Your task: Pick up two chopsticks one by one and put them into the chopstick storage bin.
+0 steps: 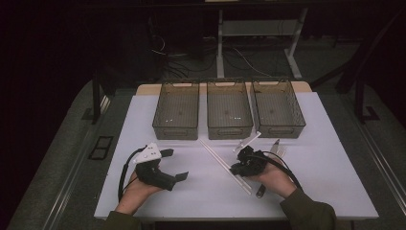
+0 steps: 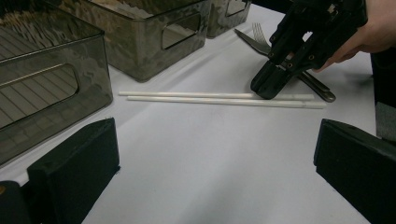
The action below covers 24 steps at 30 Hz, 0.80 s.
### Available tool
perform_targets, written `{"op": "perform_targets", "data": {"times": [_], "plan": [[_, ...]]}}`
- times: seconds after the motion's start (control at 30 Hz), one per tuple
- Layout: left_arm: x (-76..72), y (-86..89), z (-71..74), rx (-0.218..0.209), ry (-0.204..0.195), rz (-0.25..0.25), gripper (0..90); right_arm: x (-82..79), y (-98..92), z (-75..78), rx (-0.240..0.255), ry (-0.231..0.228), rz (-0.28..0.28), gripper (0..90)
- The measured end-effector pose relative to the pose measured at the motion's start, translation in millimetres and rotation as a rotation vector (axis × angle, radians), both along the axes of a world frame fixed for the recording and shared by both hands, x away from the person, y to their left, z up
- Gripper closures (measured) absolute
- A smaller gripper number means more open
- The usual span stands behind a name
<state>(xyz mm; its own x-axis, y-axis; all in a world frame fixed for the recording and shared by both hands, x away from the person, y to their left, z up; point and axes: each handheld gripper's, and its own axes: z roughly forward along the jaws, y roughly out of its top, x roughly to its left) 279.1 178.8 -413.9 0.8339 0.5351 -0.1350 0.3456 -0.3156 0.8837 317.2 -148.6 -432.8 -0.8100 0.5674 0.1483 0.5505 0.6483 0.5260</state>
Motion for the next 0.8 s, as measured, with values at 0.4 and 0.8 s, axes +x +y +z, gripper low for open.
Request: {"op": "perform_targets", "data": {"times": [0.4, 0.8], "plan": [[-0.3, -0.8, -0.2, 0.007, -0.001, -0.003, 0.0, -2.9, 4.4, 0.4, -0.045, -0.012, -0.014, 80.4], [0.0, -0.6, -0.2, 0.008, -0.001, -0.004, 0.0, -2.8, 4.0, 1.8, -0.063, -0.018, -0.042, 82.6]]}}
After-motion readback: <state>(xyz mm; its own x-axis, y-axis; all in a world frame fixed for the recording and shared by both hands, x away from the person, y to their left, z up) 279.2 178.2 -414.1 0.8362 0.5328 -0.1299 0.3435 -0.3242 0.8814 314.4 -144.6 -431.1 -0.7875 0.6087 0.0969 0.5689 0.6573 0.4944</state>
